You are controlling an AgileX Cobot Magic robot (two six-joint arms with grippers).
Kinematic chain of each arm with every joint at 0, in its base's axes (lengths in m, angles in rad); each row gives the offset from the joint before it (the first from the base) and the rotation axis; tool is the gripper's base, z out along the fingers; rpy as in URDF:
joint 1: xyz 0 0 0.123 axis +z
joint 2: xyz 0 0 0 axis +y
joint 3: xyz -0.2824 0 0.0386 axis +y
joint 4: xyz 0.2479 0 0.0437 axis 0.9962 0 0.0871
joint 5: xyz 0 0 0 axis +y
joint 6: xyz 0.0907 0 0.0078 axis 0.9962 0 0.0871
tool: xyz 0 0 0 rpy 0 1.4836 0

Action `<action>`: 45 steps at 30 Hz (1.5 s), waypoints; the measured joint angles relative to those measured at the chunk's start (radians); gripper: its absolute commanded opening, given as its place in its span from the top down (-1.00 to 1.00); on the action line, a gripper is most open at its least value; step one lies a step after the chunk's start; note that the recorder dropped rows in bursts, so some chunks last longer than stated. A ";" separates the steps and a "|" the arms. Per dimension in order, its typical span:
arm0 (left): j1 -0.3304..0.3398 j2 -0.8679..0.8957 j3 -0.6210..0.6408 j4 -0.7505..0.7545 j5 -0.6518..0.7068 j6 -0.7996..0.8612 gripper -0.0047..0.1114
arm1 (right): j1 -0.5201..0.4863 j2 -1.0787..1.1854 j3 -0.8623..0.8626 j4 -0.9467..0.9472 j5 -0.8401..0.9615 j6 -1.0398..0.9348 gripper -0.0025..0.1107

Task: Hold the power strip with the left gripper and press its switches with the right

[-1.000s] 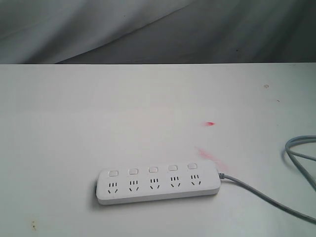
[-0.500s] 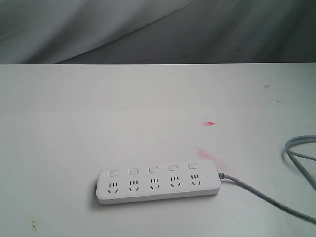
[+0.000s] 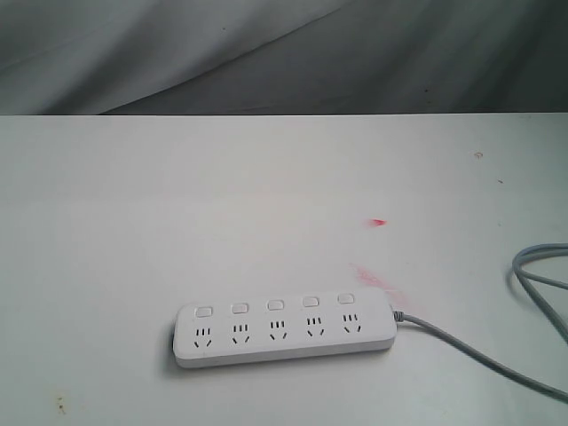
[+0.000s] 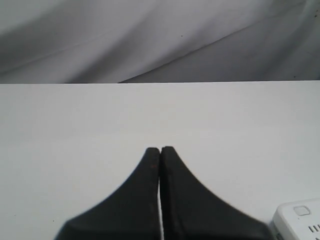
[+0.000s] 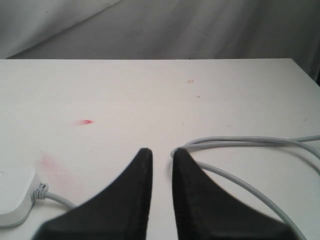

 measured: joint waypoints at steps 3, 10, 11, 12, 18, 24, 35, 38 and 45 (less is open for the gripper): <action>0.000 -0.011 0.000 0.002 0.006 0.000 0.91 | 0.000 0.000 0.000 0.000 0.000 0.000 0.70; 0.000 -0.013 0.018 -0.005 0.037 0.000 0.91 | 0.000 0.000 0.000 0.000 0.000 0.000 0.70; 0.000 -0.015 0.028 -0.006 0.037 0.000 0.91 | 0.000 0.000 0.000 0.000 0.000 0.000 0.70; 0.000 -0.025 0.040 -0.013 0.035 0.000 0.91 | 0.000 0.000 0.000 0.000 0.000 0.000 0.70; 0.000 -0.060 0.112 -0.068 0.032 0.000 0.91 | 0.000 0.000 0.000 0.000 0.000 0.000 0.70; 0.000 -0.059 0.113 -0.080 0.024 0.000 0.91 | 0.000 0.000 0.000 0.000 0.000 0.000 0.70; 0.000 -0.059 0.113 -0.080 0.020 -0.002 0.91 | 0.000 0.000 0.000 0.000 0.000 0.000 0.70; 0.000 -0.059 0.113 -0.080 0.020 -0.002 0.91 | 0.000 0.000 0.000 0.000 0.000 0.000 0.70; 0.000 -0.059 0.113 -0.080 0.020 -0.002 0.91 | 0.000 0.000 0.000 0.000 0.000 0.000 0.70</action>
